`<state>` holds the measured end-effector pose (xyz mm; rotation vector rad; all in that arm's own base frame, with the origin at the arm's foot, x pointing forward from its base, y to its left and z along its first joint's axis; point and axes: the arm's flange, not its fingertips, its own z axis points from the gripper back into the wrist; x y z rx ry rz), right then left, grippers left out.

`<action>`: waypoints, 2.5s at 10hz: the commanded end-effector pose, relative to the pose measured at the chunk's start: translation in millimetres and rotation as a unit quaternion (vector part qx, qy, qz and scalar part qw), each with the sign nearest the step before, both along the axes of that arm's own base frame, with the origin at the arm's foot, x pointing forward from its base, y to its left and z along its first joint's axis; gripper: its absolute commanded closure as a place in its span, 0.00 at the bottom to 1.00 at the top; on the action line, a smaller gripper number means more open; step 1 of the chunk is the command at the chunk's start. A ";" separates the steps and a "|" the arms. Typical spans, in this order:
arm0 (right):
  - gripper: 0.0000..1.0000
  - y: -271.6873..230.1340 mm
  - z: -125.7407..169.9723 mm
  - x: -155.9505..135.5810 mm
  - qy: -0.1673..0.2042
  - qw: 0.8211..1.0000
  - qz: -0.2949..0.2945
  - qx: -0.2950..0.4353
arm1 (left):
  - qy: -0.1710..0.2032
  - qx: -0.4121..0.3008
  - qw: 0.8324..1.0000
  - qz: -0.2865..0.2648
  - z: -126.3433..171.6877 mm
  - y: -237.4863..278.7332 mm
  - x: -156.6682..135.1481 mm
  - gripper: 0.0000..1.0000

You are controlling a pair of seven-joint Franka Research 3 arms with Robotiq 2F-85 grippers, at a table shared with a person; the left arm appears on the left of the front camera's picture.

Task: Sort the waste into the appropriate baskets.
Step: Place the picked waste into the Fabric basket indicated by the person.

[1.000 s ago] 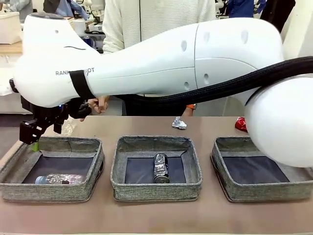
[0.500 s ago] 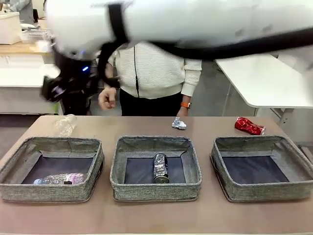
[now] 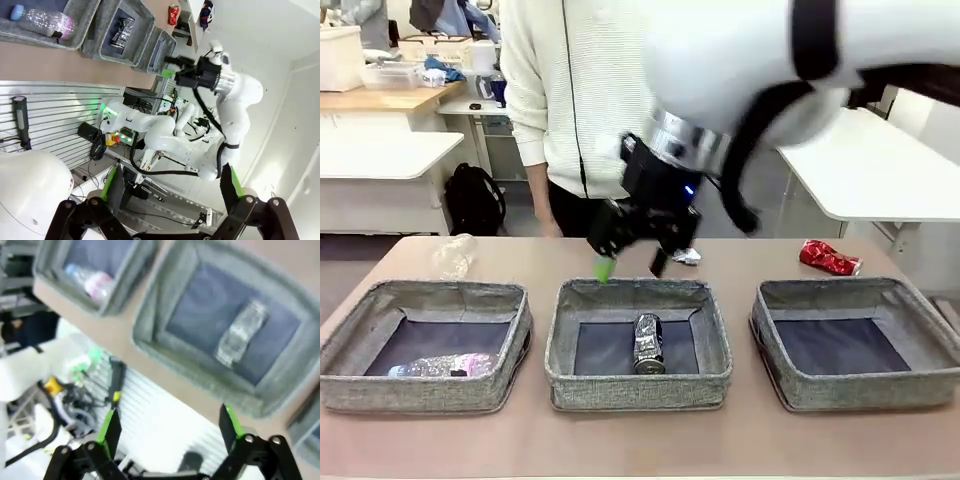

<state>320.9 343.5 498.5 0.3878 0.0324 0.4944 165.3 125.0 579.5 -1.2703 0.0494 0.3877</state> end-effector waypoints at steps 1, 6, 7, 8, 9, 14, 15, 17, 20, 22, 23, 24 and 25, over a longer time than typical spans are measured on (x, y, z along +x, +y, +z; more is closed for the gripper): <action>0.00 27.0 20.0 26.5 -0.031 0.999 0.030 -0.010 | -0.007 -0.006 1.000 -0.007 -0.1 -0.7 -2.6 0.00; 0.00 -44.2 31.8 52.5 0.037 0.969 -0.169 0.178 | -0.070 -0.140 0.982 -0.107 25.2 -72.6 26.5 0.00; 0.00 -96.4 43.3 57.5 0.072 0.922 -0.214 0.315 | -0.065 -0.148 0.975 -0.151 13.9 -101.3 42.0 0.00; 0.00 -138.7 37.5 57.0 0.092 0.879 -0.252 0.394 | -0.039 -0.136 0.973 -0.180 1.7 -118.0 47.1 0.00; 0.00 -180.2 25.6 49.4 0.136 0.841 -0.235 0.467 | -0.025 -0.156 0.968 -0.193 -7.9 -122.2 48.9 0.00; 0.00 -385.8 -23.8 -81.0 0.177 0.732 -0.299 0.586 | -0.007 -0.104 0.980 -0.167 -30.3 -104.3 58.4 0.00; 0.00 -407.0 -27.0 -107.0 0.166 0.723 -0.323 0.587 | 0.003 -0.081 0.980 -0.182 -34.6 -91.6 58.8 0.00; 0.00 -397.6 -22.6 -121.7 0.176 0.761 -0.315 0.539 | -0.011 -0.051 0.992 -0.114 -43.8 -67.5 65.4 0.00; 0.00 -322.2 8.8 -84.5 0.176 0.838 -0.225 0.465 | 0.006 -0.068 0.987 -0.147 -40.9 -81.2 59.1 0.00; 0.00 -430.8 9.9 -76.6 0.182 0.786 -0.286 0.517 | 0.006 -0.068 0.987 -0.147 -40.9 -81.2 59.1 0.00; 0.00 -430.8 9.9 -76.6 0.182 0.786 -0.286 0.517 | 0.006 -0.068 0.987 -0.147 -40.9 -81.2 59.1 0.00; 0.00 -430.8 9.9 -76.6 0.182 0.786 -0.286 0.517 | 0.006 -0.068 0.987 -0.147 -40.9 -81.2 59.1 0.00; 0.00 -430.8 9.9 -76.6 0.182 0.786 -0.286 0.517 | 0.006 -0.068 0.987 -0.147 -40.9 -81.2 59.1 0.00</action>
